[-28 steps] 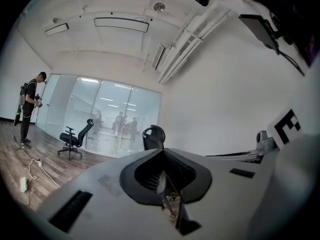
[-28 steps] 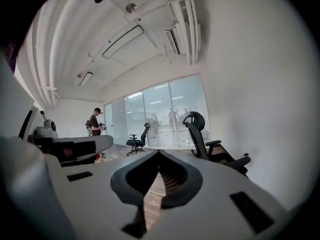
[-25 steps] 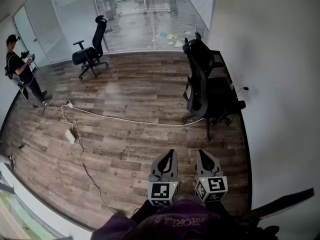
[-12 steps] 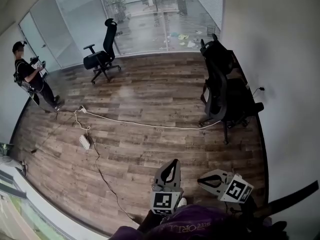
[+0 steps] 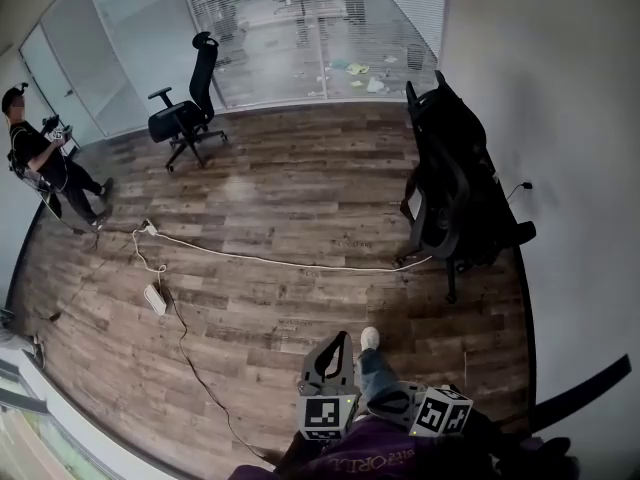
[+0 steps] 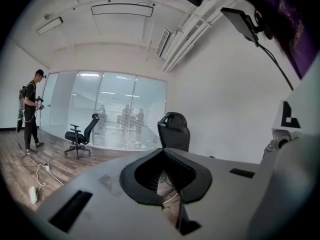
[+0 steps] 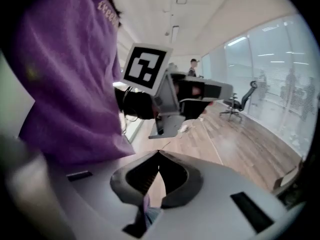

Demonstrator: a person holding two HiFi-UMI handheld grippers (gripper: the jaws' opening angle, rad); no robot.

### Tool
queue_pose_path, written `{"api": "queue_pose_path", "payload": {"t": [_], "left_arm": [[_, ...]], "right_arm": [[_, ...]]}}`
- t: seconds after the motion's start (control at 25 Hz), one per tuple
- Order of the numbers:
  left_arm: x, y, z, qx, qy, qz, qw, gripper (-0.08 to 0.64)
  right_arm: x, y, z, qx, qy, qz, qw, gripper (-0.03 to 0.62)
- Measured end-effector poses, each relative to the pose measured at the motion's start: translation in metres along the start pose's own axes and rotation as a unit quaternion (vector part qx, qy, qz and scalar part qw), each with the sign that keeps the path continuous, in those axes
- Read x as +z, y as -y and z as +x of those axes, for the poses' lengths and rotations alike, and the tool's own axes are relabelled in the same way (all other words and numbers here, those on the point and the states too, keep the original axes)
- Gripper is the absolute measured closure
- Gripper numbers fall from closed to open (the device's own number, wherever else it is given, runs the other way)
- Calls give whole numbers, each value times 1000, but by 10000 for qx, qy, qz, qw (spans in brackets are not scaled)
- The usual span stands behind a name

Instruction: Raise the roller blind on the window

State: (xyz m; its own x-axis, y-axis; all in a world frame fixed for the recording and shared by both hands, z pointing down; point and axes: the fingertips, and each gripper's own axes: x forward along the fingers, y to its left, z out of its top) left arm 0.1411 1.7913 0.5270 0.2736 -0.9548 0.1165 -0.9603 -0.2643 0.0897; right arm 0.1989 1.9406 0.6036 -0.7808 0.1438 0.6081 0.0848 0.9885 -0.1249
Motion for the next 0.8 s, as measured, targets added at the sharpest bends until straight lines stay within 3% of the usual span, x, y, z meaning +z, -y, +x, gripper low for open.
{"api": "queue_pose_path", "payload": {"t": [0.12, 0.24, 0.36, 0.6, 0.8], "left_arm": [[12, -33, 69, 179, 77, 39, 9998, 560], [34, -55, 140, 156, 89, 119, 9998, 560], [68, -79, 204, 130, 341, 284, 9989, 560], [94, -132, 309, 312, 450, 133, 9984, 559], [114, -181, 412, 168, 421, 461, 9979, 560]], "right_arm": [[35, 121, -22, -1068, 687, 328, 9914, 594], [71, 235, -49, -2200, 1226, 271, 9674, 594], [108, 325, -76, -2990, 1661, 158, 9396, 594], [149, 474, -105, -3706, 2324, 492, 8979, 594], [179, 592, -115, -4222, 2496, 577, 8695, 594]]}}
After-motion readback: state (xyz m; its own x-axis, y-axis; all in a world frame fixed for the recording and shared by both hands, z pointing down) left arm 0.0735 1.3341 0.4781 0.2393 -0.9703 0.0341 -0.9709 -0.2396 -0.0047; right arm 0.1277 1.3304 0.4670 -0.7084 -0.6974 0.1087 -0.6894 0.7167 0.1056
